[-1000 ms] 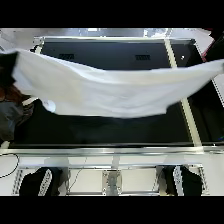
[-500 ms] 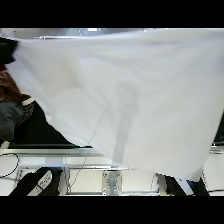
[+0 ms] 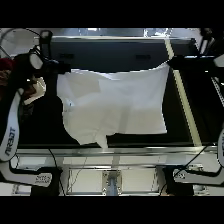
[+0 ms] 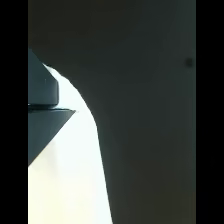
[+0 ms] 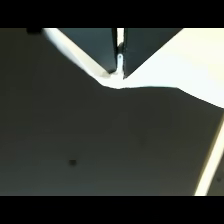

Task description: Fold the shirts.

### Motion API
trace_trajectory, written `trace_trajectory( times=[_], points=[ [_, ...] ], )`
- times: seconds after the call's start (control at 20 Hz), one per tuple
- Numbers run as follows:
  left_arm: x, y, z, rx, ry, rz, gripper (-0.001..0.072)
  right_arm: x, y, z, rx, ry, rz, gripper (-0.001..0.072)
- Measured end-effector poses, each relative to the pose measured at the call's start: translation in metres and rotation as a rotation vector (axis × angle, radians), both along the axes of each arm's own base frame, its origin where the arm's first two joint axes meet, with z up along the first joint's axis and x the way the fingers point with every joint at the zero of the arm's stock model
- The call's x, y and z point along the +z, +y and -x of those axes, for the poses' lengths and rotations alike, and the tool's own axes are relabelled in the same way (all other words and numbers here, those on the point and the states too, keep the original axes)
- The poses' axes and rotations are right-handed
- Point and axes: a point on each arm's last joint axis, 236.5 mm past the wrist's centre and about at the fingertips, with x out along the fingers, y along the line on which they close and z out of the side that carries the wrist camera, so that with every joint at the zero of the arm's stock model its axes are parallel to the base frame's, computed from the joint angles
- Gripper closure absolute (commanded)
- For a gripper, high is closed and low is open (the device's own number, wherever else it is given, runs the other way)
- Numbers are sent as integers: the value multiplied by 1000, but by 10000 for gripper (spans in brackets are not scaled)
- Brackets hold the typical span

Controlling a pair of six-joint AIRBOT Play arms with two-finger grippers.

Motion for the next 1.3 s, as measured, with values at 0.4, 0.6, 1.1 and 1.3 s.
trace_trajectory(
  times=[0.4,0.6,1.1,1.3],
  points=[
    [-52,9,-18,16,63,-54,701,-66,-22,-49,-123,2,32,701],
    [-76,9,12,1,216,-77,701,-63,-33,-33,-93,50,89,701],
    [-128,1,84,-47,464,-121,700,-147,-42,38,-22,377,174,700],
    [-141,-1,92,-49,504,-125,699,-184,-38,51,-17,458,149,698]
  ],
)
